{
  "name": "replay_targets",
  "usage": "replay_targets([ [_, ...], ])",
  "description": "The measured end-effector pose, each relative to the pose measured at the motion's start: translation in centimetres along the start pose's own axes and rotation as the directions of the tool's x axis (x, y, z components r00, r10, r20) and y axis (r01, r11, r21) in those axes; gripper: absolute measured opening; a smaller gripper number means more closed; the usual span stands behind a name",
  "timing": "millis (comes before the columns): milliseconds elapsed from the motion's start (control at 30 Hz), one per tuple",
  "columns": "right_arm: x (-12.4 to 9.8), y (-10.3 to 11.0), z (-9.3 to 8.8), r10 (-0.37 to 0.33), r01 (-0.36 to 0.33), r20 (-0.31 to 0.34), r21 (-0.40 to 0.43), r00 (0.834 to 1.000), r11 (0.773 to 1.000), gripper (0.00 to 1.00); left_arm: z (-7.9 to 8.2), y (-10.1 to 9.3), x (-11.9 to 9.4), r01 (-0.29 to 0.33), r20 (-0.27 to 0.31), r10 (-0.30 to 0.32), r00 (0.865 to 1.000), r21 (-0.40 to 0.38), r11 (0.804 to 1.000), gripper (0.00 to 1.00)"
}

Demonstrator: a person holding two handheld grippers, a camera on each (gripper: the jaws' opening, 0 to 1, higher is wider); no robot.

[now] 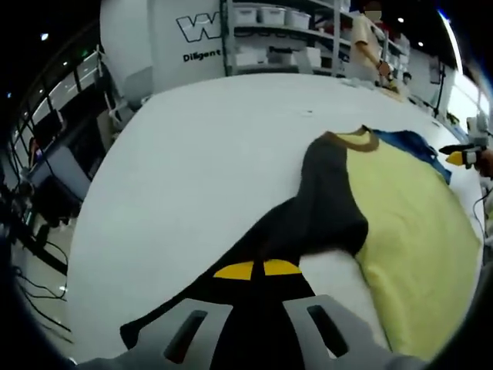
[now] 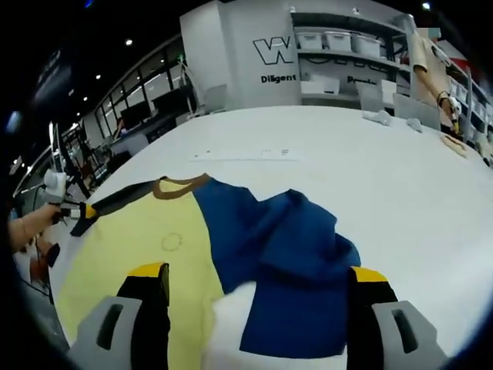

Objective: Fold the garment on the visible template until the final outline fits inside the template.

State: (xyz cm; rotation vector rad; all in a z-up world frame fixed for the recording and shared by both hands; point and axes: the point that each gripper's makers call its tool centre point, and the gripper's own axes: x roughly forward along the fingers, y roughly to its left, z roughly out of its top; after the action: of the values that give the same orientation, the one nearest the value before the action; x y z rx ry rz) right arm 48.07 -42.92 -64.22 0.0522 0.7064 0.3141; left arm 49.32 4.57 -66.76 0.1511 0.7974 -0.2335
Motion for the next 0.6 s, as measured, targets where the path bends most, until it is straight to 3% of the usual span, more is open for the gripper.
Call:
replay_targets([
  [367, -0.4, -1.5, -0.9, -0.036, 0.036, -0.009, 0.010, 0.999, 0.999, 0.84, 0.5, 2.3, 0.5, -0.057, -0.020, 0.058, 0.998, 0.036, 0.998, 0.04],
  [600, -0.7, -2.0, -2.3, -0.064, 0.063, -0.036, -0.042, 0.997, 0.997, 0.71, 0.7, 3.6, 0.8, -0.076, -0.036, 0.077, 0.996, 0.043, 0.996, 0.04],
])
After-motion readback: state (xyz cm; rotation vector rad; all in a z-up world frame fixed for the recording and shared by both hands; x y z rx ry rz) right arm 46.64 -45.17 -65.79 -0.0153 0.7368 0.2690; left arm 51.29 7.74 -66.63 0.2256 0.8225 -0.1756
